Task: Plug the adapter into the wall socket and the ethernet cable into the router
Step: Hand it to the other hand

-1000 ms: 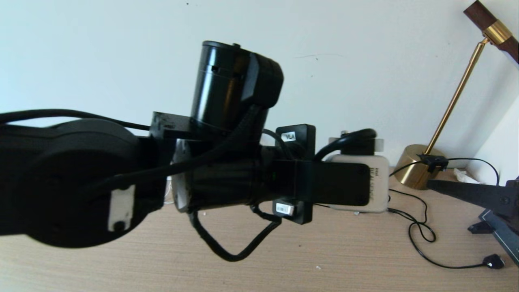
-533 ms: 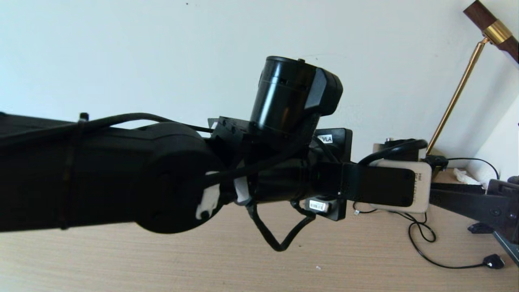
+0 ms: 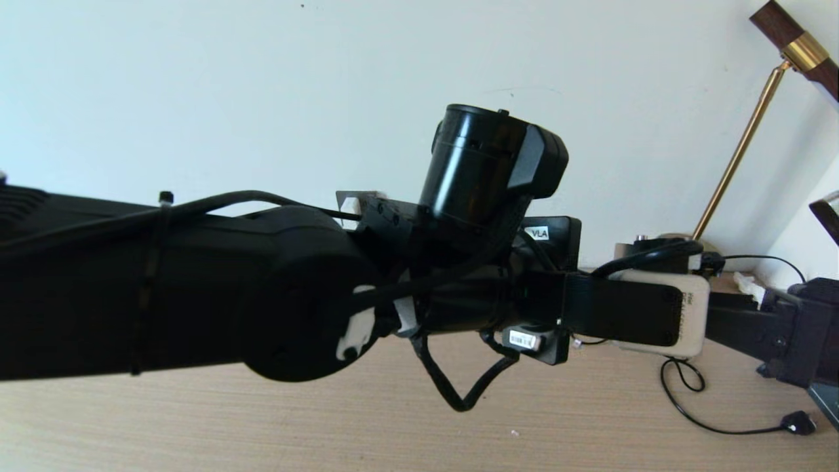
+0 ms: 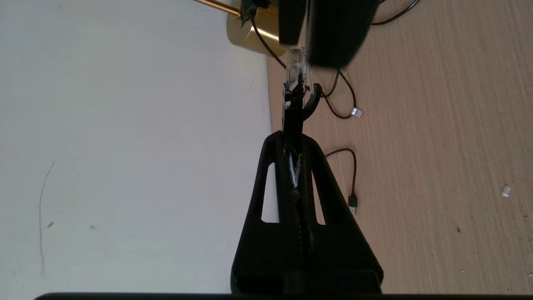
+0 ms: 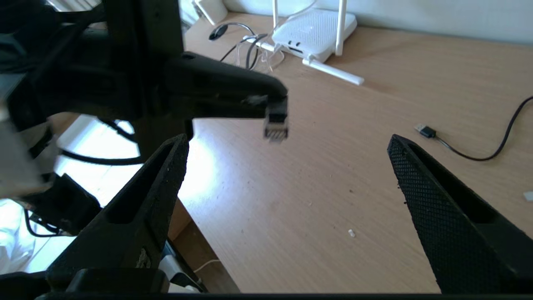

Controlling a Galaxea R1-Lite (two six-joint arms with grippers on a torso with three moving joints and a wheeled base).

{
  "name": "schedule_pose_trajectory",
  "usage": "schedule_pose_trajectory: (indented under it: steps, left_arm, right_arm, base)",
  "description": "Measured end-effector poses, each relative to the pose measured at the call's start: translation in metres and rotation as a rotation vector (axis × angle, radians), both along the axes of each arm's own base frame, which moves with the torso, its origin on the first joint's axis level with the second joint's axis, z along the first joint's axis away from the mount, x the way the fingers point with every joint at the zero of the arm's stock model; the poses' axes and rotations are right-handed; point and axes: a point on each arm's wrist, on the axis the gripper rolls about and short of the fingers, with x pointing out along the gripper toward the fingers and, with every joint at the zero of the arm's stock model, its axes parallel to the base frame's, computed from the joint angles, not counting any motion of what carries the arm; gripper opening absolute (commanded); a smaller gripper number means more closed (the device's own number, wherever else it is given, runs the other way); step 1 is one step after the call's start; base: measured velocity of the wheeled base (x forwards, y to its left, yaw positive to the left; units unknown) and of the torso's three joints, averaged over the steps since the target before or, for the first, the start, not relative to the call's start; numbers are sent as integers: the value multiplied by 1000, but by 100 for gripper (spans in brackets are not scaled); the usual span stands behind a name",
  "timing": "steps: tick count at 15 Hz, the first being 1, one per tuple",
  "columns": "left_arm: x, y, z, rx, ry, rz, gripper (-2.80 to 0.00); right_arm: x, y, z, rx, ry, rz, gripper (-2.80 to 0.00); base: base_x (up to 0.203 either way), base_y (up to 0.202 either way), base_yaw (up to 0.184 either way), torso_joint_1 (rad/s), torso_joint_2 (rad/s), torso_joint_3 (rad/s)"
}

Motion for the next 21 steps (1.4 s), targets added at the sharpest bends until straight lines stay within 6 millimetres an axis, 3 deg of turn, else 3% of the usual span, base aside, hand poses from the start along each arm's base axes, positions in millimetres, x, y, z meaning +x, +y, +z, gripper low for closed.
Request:
schedule_pose_trajectory:
  steps: [12, 13, 21]
  left_arm:
    - [-7, -4, 0, -1, -1, -20, -280]
    - [-8, -4, 0, -1, -1, -21, -280]
    - [-10, -6, 0, 1, 0, -29, -280]
  right_arm:
    - [4, 2, -2, -5, 11, 3, 0]
    - [4, 2, -2, -3, 6, 3, -280]
    - [2, 7, -3, -1, 9, 35, -280]
  base:
    - [0, 0, 0, 0, 0, 0]
    - [0, 0, 0, 0, 0, 0]
    - [0, 0, 0, 0, 0, 0]
